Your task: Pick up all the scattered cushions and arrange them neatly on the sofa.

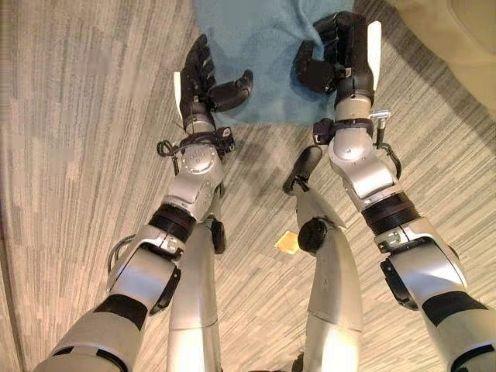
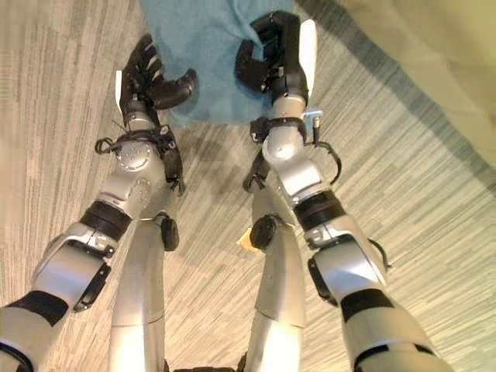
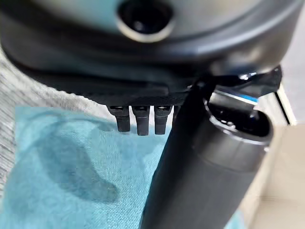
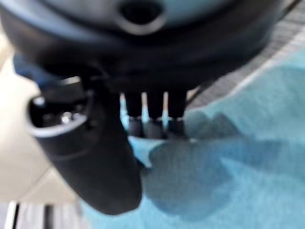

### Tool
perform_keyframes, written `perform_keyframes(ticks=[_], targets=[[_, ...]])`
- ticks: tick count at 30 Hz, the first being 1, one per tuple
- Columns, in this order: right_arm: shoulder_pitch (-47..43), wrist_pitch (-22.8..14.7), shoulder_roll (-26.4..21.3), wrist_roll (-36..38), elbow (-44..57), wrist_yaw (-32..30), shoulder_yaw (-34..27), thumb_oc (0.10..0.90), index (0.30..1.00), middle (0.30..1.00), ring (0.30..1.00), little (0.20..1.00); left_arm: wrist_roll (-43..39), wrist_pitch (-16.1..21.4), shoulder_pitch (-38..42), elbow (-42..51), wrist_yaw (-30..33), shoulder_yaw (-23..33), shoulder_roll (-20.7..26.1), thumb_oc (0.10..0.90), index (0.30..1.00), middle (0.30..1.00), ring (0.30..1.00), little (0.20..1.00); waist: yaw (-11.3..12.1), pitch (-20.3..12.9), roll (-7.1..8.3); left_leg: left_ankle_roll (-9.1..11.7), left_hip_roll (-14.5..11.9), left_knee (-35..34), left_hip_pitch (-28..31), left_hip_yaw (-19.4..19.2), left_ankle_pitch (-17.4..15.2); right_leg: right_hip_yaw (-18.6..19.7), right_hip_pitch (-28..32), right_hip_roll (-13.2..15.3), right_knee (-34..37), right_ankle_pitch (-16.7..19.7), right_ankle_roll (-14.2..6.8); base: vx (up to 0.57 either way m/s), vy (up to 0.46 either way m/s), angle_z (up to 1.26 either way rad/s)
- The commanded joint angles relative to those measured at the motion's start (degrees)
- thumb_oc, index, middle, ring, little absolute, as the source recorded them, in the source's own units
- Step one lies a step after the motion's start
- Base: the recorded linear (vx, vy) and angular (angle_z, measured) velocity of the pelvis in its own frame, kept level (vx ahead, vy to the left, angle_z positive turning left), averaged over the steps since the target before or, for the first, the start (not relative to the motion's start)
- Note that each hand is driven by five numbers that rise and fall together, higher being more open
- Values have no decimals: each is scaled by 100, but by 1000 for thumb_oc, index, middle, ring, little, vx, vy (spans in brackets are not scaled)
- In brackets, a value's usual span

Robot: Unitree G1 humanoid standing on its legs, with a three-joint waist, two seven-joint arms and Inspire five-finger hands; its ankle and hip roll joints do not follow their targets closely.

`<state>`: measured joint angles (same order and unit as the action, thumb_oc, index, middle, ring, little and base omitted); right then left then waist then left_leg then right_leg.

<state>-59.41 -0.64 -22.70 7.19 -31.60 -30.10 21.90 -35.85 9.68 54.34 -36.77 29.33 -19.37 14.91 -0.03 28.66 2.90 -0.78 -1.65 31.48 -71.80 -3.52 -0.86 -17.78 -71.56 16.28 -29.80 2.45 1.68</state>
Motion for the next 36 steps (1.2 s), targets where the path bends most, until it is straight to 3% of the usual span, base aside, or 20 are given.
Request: perform_keyframes(ticks=[1, 6, 7, 13, 14, 16, 18, 19, 22, 28, 36], targets=[[153, -764, 81, -467, 1192, -23, -217, 400, 300, 300, 300, 300, 153, 442, -880, 206, -254, -20, -235, 800, 900, 900, 900, 900, -54, -875, -112, 322, 166, -162, 228, 803, -426, 229, 438, -44, -616, -768, -941, -64, 40, 19], [896, -869, 43, -463, 1403, 168, -331, 400, 300, 300, 300, 300, 104, 497, -1676, 569, -525, 32, -264, 800, 900, 900, 900, 900, 69, -1032, -60, 410, 204, -710, 1051, 910, -299, 25, 1259, 10, -97, -619, -940, 6, 23, 11], [1483, -938, 56, -512, 1612, 315, -420, 400, 300, 300, 300, 300, 29, 497, -2347, 743, -764, 128, -254, 800, 900, 900, 900, 900, 202, -1174, -4, 433, 258, -1123, 1782, 972, -260, -118, 1880, 41, 243, -520, -976, 50, 24, 10], [2340, -973, 75, -559, 1865, 534, -544, 400, 300, 300, 300, 300, -51, 446, -3302, 825, -1066, 296, -183, 800, 900, 900, 900, 900, 347, -1312, 69, 479, 246, -1867, 3059, 1025, -101, -395, 3086, -26, 907, -329, -1032, 45, 18, 11], [2770, -1013, 53, -638, 2038, 656, -653, 400, 300, 300, 300, 300, 23, 399, -3758, 789, -1229, 370, -157, 800, 900, 900, 900, 900, 407, -1433, 133, 484, 216, -2263, 3828, 1018, -47, -558, 3843, -92, 1285, -257, -1066, 124, 1, 8], [3176, -1007, 4, -763, 2286, 759, -781, 400, 300, 300, 300, 300, 40, 343, -4207, 780, -1375, 484, -144, 800, 900, 900, 900, 900, 453, -1591, 178, 488, 198, -2538, 4495, 981, -38, -672, 4547, -174, 1583, -209, -1107, 197, 29, 5], [3347, -1020, -23, -797, 2433, 834, -870, 400, 300, 300, 300, 300, 19, 325, -4423, 751, -1444, 550, -163, 800, 900, 900, 900, 900, 474, -1719, 210, 483, 192, -2647, 4863, 947, -81, -707, 4921, -236, 1724, -229, -1114, 133, 60, 5], [3427, -1028, -49, -808, 2532, 878, -926, 400, 300, 300, 300, 300, -7, 311, -4538, 761, -1480, 584, -167, 800, 900, 900, 900, 900, 476, -1727, 228, 441, 249, -2691, 4980, 927, 57, -776, 5089, -219, 1848, -87, -1070, 115, 90, 2], [3575, -1110, -147, -751, 2910, 1012, -1144, 400, 300, 300, 300, 300, -8, 300, -4785, 757, -1546, 761, -179, 800, 900, 900, 900, 900, 497, -2012, 311, 415, 158, -2895, 5709, 786, -75, -761, 5783, -345, 2063, -181, -1099, 171, 47, -10], [3259, -1308, -543, -333, 3506, 1129, -1381, 400, 300, 300, 300, 300, 5, 401, -4678, 842, -1383, 877, -238, 800, 900, 900, 900, 900, 511, -2447, 455, 374, 37, -3107, 6611, 473, -322, -586, 6534, -561, 2408, -284, -1129, 174, -3, -27], [2994, -1507, -506, 24, 3829, 1163, -1416, 400, 300, 300, 300, 300, -414, 654, -4634, 1124, -1239, 1049, -405, 800, 900, 900, 900, 900, 533, -2707, 482, 385, -10, -3315, 6916, 317, -317, -519, 6797, -683, 2713, -261, -1139, 68, -4, -22]])
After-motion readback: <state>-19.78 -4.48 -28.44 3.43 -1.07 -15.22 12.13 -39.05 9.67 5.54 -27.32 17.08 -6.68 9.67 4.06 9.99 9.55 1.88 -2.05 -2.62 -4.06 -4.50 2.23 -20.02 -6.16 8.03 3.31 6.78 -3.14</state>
